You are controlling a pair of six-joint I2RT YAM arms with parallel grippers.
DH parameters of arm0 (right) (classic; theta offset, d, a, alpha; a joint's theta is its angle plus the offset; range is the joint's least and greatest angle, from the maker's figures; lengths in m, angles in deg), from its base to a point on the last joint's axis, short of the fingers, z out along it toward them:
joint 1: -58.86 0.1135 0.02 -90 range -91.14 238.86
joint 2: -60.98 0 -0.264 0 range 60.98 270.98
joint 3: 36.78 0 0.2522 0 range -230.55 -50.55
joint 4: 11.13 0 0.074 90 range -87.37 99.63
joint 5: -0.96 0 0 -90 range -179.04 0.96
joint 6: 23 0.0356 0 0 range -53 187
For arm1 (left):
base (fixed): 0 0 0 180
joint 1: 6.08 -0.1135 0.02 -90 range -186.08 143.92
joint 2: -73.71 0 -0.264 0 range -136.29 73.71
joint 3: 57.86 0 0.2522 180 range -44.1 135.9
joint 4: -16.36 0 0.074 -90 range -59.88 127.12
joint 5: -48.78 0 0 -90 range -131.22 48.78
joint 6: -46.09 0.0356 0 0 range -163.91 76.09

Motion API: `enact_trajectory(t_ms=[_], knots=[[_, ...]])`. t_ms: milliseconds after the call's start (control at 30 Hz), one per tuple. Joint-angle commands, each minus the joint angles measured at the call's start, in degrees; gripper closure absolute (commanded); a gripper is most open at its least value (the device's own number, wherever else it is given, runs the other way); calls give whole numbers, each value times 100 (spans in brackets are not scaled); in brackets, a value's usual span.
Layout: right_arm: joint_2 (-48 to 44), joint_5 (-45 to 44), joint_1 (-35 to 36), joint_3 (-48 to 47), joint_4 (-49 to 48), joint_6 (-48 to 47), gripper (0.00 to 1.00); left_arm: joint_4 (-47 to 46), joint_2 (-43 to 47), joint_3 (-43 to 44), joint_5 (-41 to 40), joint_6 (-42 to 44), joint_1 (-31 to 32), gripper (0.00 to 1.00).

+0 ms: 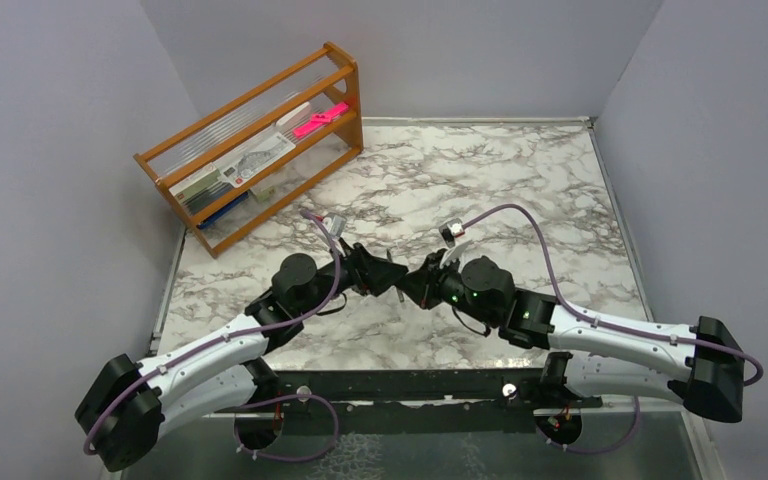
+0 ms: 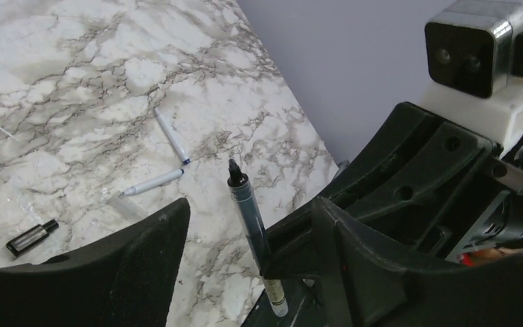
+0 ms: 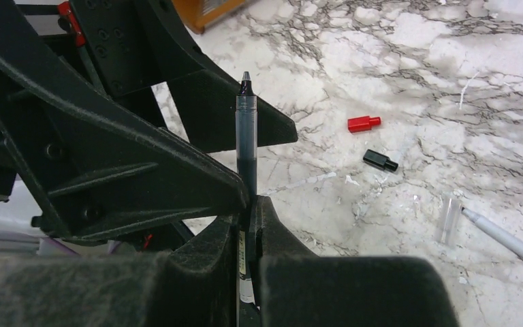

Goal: Insert the pens into the pen caps

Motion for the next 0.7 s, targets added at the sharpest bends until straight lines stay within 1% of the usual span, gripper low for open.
enact_trajectory(t_ms=[0,167,200,233,267,300,367,400,433,600,633,667], knots=[[-225,241,-13,92,-496,-87,99,-585,-64,163,435,-120,68,45],[-425,313,-13,171,-609,-110,99,-611,-187,171,432,-292,123,85],[-435,322,-9,176,-612,-113,99,-629,-195,167,392,-329,130,95],[-434,333,-10,176,-609,-128,99,-634,-193,162,332,-358,141,100],[-427,343,-9,185,-610,-137,98,-643,-169,148,276,-385,143,100],[-418,339,-15,205,-586,-128,92,-667,-132,135,220,-392,144,100],[-419,415,-10,266,-602,-122,68,-656,-10,131,98,-395,144,100],[-414,458,-10,312,-620,-115,61,-661,48,130,27,-387,142,100],[-418,508,-14,395,-648,-106,57,-662,103,143,-42,-378,144,100],[-414,590,-17,589,-673,-5,56,-653,123,326,-176,-299,141,100],[-428,601,-12,612,-687,5,58,-653,71,372,-160,-293,143,100],[-430,594,-13,625,-692,16,61,-653,23,424,-128,-289,144,100]])
